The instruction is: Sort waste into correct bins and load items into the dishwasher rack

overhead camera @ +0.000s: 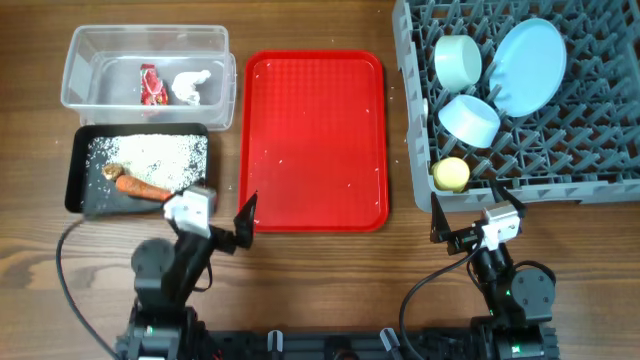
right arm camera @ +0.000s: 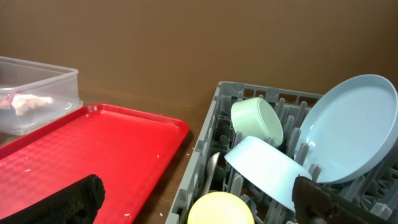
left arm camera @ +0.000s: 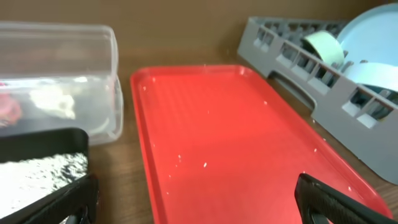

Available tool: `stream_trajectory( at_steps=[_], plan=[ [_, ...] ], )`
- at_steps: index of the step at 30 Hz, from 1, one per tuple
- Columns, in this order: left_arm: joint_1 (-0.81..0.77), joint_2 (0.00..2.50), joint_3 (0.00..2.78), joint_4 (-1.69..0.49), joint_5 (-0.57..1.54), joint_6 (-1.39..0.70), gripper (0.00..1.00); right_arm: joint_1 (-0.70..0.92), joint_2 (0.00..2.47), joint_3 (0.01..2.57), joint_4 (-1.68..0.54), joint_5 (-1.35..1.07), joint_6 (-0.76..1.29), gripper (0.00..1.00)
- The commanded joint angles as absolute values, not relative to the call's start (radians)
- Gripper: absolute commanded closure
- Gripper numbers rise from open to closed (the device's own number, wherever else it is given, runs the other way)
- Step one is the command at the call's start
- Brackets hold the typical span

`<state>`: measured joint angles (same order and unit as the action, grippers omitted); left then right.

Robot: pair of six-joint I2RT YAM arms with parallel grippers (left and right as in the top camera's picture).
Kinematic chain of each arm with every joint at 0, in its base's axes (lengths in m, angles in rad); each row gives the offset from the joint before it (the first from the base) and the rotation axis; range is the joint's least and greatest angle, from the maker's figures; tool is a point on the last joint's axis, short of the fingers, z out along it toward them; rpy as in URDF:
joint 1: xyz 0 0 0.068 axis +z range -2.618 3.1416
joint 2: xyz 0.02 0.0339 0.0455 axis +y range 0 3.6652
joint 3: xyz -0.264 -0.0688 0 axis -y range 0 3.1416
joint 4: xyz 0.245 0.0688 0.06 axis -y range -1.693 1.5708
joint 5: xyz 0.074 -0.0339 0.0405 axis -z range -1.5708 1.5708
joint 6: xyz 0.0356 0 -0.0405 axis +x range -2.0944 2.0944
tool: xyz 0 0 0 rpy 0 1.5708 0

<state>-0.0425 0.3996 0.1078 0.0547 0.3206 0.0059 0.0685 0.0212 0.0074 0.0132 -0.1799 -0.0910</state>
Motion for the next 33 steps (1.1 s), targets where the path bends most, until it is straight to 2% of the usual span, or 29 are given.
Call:
stream_trajectory(
  at_steps=[1,11,33],
  plan=[
    [-0.035,0.242,0.041,0.028,0.286,0.014,0.00,0.065,0.014,0.005,0.016,-0.193,-0.078,0.00],
    [-0.035,0.002,0.006,-0.048,0.287,0.014,0.00,0.065,0.014,0.005,0.016,-0.193,-0.078,0.00],
    [-0.035,0.007,0.006,-0.050,0.290,-0.008,0.00,0.065,0.014,0.005,0.016,-0.193,-0.078,0.00]
  ],
)
